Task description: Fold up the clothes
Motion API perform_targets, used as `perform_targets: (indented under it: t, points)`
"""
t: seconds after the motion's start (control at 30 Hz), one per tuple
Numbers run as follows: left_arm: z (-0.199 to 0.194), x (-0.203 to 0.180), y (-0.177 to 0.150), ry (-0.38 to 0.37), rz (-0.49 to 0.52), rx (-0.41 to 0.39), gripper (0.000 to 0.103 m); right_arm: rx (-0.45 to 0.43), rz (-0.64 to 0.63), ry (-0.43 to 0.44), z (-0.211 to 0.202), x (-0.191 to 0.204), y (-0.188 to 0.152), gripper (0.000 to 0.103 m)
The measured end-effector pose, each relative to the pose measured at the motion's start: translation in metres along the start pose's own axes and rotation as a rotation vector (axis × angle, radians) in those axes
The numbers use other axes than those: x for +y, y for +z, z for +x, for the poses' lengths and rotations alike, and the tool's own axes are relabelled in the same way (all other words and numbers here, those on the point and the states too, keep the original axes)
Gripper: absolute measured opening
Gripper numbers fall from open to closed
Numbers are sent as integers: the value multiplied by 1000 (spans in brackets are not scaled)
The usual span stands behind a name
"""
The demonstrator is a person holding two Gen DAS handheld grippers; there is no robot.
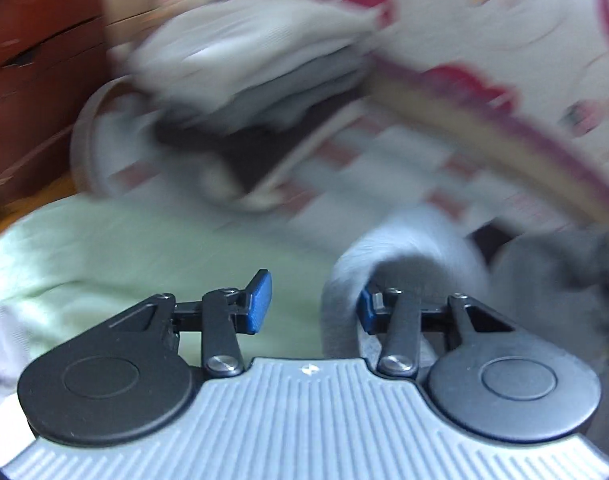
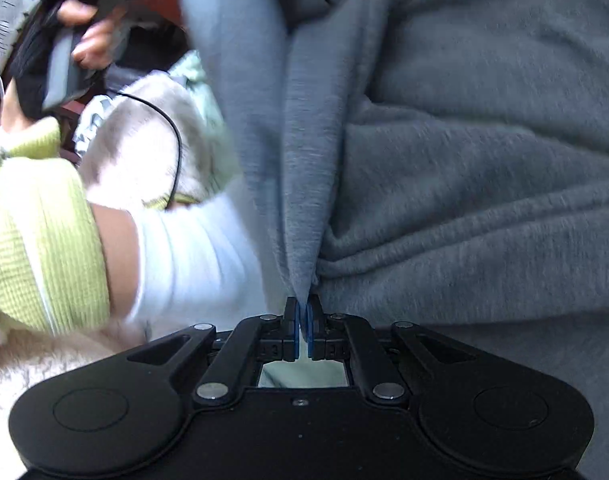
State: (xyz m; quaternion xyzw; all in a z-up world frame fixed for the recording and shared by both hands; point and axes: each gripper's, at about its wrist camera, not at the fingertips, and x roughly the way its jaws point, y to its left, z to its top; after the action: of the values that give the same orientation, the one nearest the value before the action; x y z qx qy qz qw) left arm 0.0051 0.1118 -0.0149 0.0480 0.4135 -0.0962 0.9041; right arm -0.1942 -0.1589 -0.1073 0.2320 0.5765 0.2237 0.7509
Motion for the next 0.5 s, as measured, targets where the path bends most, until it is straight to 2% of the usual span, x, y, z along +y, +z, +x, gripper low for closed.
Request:
perform_targets:
  t: [0.13,0.2,0.27,0.3,0.33,0.4,0.47,0.5]
  points:
    - [-18,45,-6,105,-100,6,44,125,-24,-179,12,-2,-9,1]
    - [-26,49,1,162,-84,-25,46,124,-33,-183,9,-5,-16,1]
    - [-33,42,13,157,-47,-65,48,71,-10,-166,-5,-9,-18,2]
    - [-36,37,18,129,-30,-80,51,25,10,-161,-17,-12,-17,4]
    - [-36,27,23,61,-11,-86,53,-32,27,-159,-32,-14,-15,4]
    - [-30,1,31,-92,43,-76,66,-161,49,-178,-65,-19,-9,10]
    - [-13,-33,37,-211,118,-34,68,-283,62,-240,-99,-25,-2,11]
    - [-4,-51,39,-252,159,-19,68,-340,66,-304,-114,-29,1,14]
